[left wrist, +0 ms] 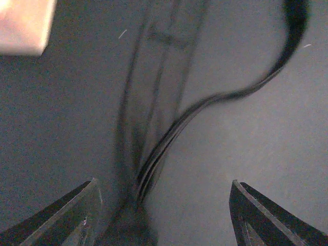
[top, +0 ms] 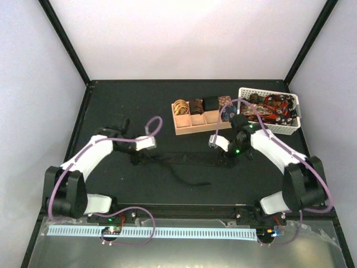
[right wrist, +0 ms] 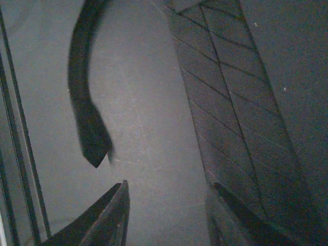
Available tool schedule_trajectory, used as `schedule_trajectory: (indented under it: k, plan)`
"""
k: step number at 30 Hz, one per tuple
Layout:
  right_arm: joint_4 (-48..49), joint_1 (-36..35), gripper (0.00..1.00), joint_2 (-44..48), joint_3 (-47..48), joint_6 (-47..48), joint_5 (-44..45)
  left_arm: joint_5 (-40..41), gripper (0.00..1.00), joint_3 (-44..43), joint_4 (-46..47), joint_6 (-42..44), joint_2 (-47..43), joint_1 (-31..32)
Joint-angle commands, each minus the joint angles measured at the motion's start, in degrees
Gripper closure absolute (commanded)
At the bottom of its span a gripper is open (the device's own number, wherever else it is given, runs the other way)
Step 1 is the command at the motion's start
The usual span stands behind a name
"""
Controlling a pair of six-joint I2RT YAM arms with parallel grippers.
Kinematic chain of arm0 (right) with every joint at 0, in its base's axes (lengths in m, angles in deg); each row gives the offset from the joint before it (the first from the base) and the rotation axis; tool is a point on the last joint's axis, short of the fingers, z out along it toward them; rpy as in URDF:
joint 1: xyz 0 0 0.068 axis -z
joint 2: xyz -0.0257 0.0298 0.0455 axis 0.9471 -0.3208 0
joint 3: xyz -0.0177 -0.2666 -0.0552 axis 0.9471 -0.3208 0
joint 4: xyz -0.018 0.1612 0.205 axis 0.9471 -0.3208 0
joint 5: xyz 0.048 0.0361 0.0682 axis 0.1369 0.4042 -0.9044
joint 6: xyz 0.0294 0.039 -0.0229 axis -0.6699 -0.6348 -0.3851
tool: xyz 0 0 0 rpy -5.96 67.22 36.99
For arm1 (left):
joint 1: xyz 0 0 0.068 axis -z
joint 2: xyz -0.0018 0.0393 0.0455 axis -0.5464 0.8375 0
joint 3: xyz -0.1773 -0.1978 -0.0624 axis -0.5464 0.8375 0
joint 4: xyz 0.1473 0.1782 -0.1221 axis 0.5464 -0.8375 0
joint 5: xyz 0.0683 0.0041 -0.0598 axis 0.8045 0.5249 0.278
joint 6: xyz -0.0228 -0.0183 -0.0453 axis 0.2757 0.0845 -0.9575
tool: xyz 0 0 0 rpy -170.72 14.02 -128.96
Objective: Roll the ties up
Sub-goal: Pick up the tie from the center of the board.
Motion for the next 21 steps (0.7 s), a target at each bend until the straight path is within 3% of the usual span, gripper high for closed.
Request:
schedule_trajectory:
  k: [1,9,15,21]
  plan:
    - [-0.5,1.8,0.60,-9.6,5.7,-2.1,-1.0,-5.2,0.30,2.1,11.1,-0.4,-3.3,13.1]
    - [-1.9,6.1,0.63,-15.2,9.5,-7.1,-0.5,1.0,0.35,-3.3,16.0,-9.3,8.1,33.8]
    - [-3.8,6.6,0.66,-17.8,13.3,-10.4,-1.7,3.8,0.40,-13.3,11.1,-16.7,18.8,41.7]
    - [-5.1,6.6,0.69,-19.1,15.2,-10.7,-4.6,5.5,0.42,-16.2,8.2,-17.7,24.7,47.1]
